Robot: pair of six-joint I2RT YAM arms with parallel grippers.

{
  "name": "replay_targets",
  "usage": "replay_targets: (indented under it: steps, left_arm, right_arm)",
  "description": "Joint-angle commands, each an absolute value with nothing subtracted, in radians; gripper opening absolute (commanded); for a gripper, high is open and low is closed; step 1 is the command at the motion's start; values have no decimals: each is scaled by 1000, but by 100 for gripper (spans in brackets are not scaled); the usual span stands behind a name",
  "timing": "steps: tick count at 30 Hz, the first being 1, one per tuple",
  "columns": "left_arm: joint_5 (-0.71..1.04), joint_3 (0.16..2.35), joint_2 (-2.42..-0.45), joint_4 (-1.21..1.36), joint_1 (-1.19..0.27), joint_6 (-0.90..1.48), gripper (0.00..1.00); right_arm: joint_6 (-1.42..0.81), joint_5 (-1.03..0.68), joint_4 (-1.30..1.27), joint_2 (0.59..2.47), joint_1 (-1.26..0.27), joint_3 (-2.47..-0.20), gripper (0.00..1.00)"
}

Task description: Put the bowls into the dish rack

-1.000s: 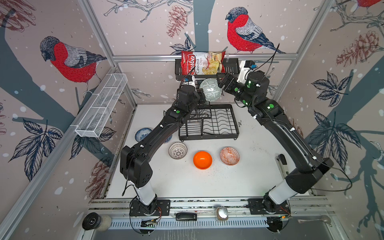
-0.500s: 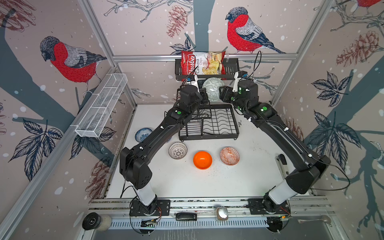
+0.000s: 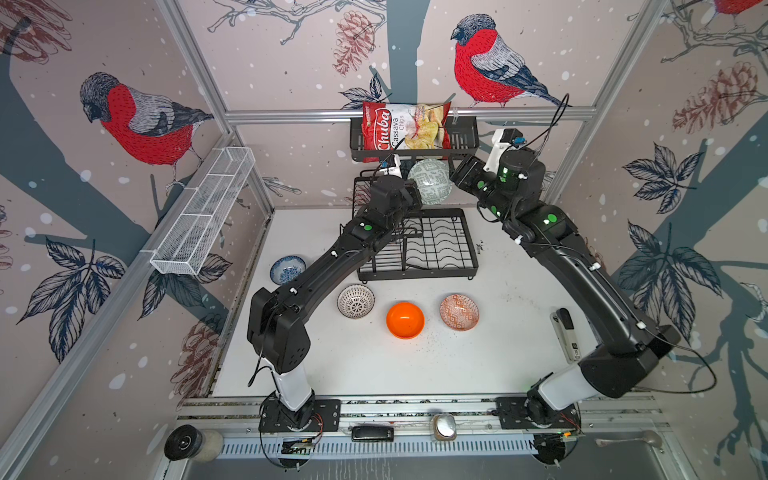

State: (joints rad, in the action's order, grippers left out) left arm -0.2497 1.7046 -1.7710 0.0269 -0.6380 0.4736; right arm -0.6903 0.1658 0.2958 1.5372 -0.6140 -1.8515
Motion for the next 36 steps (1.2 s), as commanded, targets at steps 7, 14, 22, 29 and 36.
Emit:
replay_targets:
  steps: [7,14,22,29,36]
  left_arm:
    - [-363,1743,-1819,269,-664,416,0]
    - [-436,1680,-1813,392,-703,362,0]
    - [-485,1613,-1804,499,-729,328,0]
    - [-527,1581,-1794,573,-735,273,0]
    - [-562,1540,-1789,655,-736,232,0]
  right_arm:
    - [-1034,-17,95,1572,-606,-1848,63]
    - [-1166,-85,11,1598,-569,-1809,61]
    - [-1295,-117,-37,1657,-537,-1827,59]
    - [-1370,-116,-58,1660,-529,-1766,58]
    - [-1398,-112,-60,1660,-524,-1757,58]
